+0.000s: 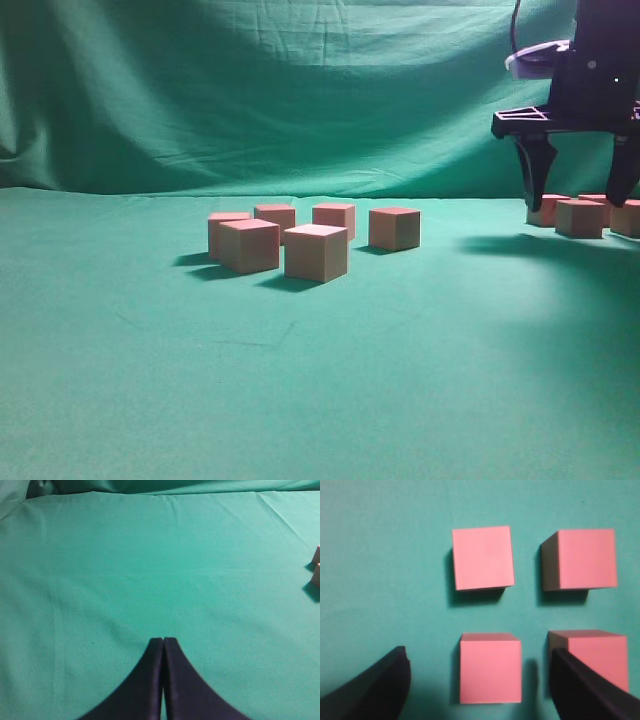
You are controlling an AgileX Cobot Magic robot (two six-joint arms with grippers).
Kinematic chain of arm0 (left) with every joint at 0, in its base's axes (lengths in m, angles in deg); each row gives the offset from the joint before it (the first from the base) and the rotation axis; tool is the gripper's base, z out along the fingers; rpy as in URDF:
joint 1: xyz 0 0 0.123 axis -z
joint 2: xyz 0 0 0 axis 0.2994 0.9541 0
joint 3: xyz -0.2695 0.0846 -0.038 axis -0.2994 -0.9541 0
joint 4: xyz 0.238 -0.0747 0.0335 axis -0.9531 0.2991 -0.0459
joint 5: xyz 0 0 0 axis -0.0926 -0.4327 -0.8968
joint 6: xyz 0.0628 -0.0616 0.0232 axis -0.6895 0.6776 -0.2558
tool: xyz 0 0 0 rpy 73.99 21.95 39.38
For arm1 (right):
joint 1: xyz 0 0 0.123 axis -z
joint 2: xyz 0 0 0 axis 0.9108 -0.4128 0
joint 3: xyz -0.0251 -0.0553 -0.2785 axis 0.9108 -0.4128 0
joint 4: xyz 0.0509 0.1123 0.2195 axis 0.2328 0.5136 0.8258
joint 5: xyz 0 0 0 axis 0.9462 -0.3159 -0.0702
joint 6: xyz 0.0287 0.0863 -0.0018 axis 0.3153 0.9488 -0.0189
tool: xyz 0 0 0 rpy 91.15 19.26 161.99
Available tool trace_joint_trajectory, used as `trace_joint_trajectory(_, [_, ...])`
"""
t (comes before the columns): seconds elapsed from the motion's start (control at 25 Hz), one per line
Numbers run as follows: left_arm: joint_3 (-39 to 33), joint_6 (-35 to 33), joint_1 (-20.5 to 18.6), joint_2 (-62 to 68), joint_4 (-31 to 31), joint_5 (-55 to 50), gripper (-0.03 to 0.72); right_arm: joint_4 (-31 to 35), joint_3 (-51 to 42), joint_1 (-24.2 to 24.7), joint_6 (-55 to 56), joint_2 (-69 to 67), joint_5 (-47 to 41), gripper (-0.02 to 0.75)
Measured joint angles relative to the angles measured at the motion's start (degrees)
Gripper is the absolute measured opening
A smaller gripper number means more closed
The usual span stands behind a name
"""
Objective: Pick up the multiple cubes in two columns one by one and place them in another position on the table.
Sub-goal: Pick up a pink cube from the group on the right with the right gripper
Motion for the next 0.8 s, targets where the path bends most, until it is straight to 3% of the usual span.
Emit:
trace_joint_trajectory(0.32, [0.0, 0.0, 0.0, 0.0, 0.0, 0.0, 0.000, 0.9, 0.0, 0.0, -0.1, -2.2, 1.9, 0.561])
trace_joint_trajectory(0.6, [0.0, 0.0, 0.0, 0.0, 0.0, 0.0, 0.000, 1.0, 0.0, 0.0, -0.1, -2.7, 2.8, 0.272])
trace_joint_trajectory(0.8, [0.0, 0.0, 0.0, 0.0, 0.0, 0.0, 0.000, 1.0, 0.3, 0.0, -0.1, -2.7, 2.7, 0.265])
